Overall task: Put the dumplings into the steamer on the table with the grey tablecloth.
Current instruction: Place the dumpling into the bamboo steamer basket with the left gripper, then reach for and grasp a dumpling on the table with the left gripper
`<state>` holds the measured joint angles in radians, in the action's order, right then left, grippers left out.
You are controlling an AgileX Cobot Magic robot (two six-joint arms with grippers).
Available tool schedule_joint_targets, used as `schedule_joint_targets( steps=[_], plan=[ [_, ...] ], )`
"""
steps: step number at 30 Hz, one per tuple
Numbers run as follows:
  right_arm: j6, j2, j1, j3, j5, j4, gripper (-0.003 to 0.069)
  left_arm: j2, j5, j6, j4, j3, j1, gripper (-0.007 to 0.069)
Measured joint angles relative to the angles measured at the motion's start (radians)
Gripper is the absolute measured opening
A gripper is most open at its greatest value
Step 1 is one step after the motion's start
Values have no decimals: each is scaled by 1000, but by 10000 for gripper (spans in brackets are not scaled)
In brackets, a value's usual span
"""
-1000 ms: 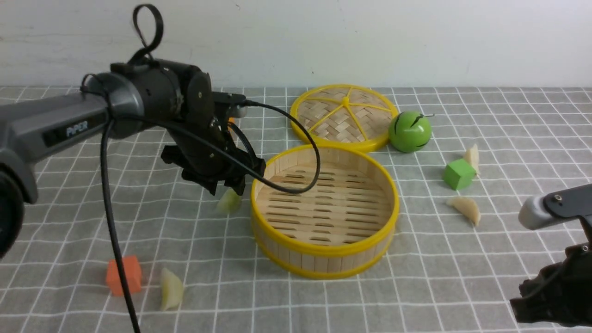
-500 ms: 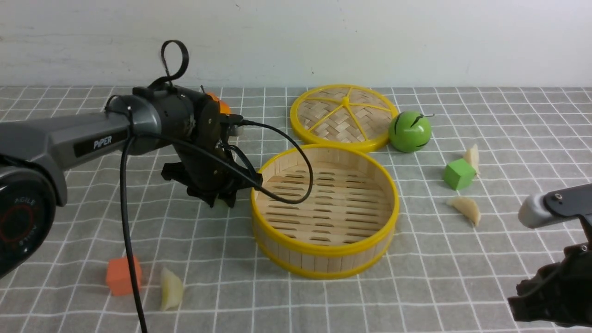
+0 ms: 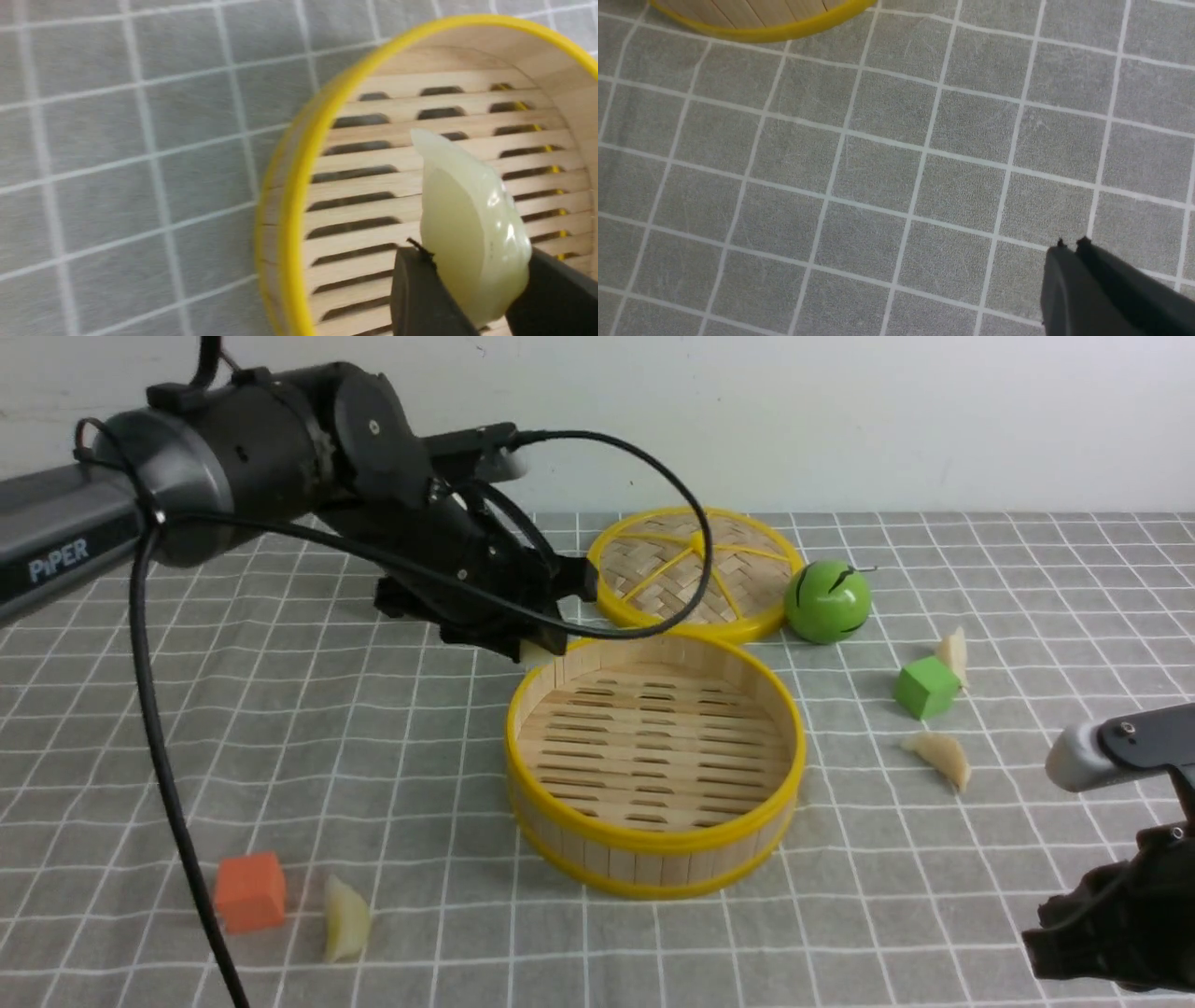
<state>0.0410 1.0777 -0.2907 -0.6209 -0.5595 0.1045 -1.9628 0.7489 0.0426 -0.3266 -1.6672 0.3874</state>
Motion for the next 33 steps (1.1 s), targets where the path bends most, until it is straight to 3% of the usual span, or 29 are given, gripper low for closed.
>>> schedule_joint_targets(
  steps=[9,14,15,19,28,33],
  plan=[
    [0,34,0,0,1,0,22,-194,-159,-8,-43,0,46,234],
    [0,40,0,0,1,4,29,-191,-168,-5,-60,-11,46,332],
    [0,40,0,0,1,9,31,-187,-149,21,-61,-24,46,382],
    [0,40,0,0,1,19,30,-123,-26,111,2,-83,47,434],
    [-2,40,0,0,1,91,35,168,364,267,327,-122,49,372],
    [-13,40,0,0,0,130,41,329,451,278,368,107,49,336]
  ],
)
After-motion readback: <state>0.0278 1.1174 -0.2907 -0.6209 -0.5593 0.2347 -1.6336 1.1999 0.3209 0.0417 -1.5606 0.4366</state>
